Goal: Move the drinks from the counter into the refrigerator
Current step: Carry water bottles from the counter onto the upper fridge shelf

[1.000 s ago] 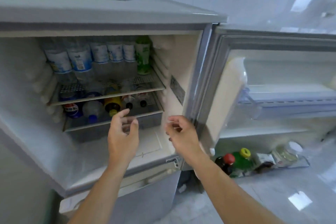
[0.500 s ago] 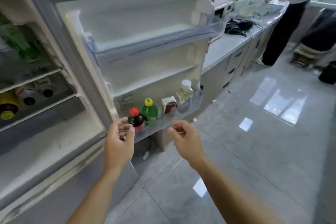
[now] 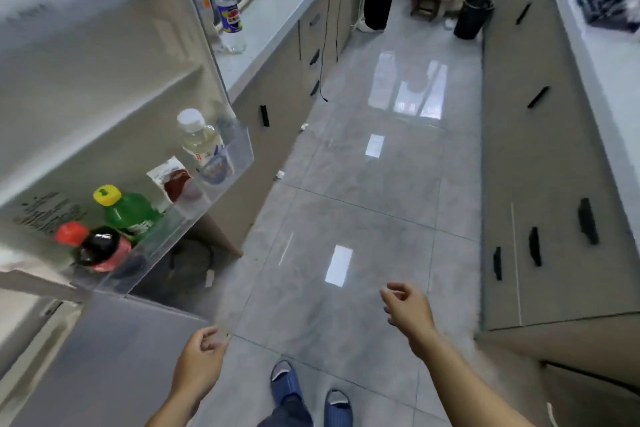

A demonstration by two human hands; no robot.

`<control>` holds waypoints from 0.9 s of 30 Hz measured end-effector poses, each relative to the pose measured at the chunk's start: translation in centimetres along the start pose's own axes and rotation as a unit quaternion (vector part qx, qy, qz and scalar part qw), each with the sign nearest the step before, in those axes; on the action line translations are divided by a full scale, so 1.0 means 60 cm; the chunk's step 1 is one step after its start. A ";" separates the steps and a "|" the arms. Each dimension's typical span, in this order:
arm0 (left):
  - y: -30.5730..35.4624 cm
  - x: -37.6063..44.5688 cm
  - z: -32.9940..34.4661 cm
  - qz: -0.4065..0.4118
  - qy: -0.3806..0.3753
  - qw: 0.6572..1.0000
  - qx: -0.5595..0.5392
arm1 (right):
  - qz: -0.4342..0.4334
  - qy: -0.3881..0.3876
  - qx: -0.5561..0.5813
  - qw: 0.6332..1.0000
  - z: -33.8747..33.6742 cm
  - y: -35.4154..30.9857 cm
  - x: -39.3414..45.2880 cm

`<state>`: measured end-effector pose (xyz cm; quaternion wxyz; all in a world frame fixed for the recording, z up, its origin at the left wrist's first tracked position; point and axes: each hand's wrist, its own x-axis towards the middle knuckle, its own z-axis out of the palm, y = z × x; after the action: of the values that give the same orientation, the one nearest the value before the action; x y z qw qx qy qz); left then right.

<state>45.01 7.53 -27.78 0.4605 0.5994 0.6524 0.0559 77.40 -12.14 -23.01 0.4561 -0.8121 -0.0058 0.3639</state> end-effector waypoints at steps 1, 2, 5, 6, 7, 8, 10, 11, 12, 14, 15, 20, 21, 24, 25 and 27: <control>-0.015 0.011 0.003 -0.023 -0.016 0.999 0.019 | 0.017 0.013 0.004 1.000 -0.007 0.014 0.003; -0.030 0.022 0.005 -0.045 -0.032 0.998 0.033 | 0.034 0.024 0.008 0.999 -0.013 0.026 0.004; -0.057 0.053 0.009 -0.103 -0.062 0.991 0.054 | 0.079 0.051 0.009 0.995 -0.020 0.054 0.003; -0.060 0.065 0.010 -0.113 -0.070 0.989 0.059 | 0.092 0.059 0.008 0.994 -0.020 0.062 0.002; -0.059 0.078 0.011 -0.119 -0.077 0.988 0.063 | 0.104 0.067 0.007 0.992 -0.020 0.070 0.002; -0.055 0.091 0.014 -0.121 -0.085 0.987 0.067 | 0.117 0.074 0.006 0.990 -0.021 0.078 0.001; -0.037 0.118 0.020 -0.120 -0.097 0.985 0.073 | 0.142 0.092 0.003 0.986 -0.024 0.095 -0.001; -0.023 0.131 0.024 -0.117 -0.103 0.985 0.074 | 0.153 0.101 0.000 0.983 -0.026 0.103 -0.002; -0.007 0.143 0.028 -0.113 -0.109 0.985 0.072 | 0.165 0.108 -0.002 0.980 -0.029 0.110 -0.002; 0.032 0.167 0.040 -0.102 -0.124 0.985 0.067 | 0.196 0.119 -0.006 0.973 -0.037 0.126 -0.002; 0.054 0.178 0.049 -0.096 -0.131 0.985 0.065 | 0.212 0.124 -0.009 0.969 -0.042 0.134 -0.002; 0.170 0.234 0.109 -0.053 -0.148 0.987 0.042 | 0.263 0.145 -0.025 0.953 -0.075 0.156 0.028; 0.192 0.244 0.122 -0.045 -0.152 0.987 0.040 | 0.272 0.147 -0.028 0.950 -0.083 0.154 0.041; 0.253 0.270 0.164 -0.036 -0.151 0.987 0.038 | 0.289 0.144 -0.036 0.946 -0.110 0.142 0.100; 0.272 0.277 0.176 -0.036 -0.147 0.988 0.038 | 0.291 0.139 -0.042 0.946 -0.121 0.135 0.125; 0.306 0.283 0.195 -0.042 -0.136 0.989 0.040 | 0.290 0.116 -0.055 0.948 -0.146 0.112 0.182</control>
<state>68.68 21.13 -32.02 0.5223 0.5913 0.6103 -0.0715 88.49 -18.79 -31.64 0.2832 -0.8389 0.2633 0.3831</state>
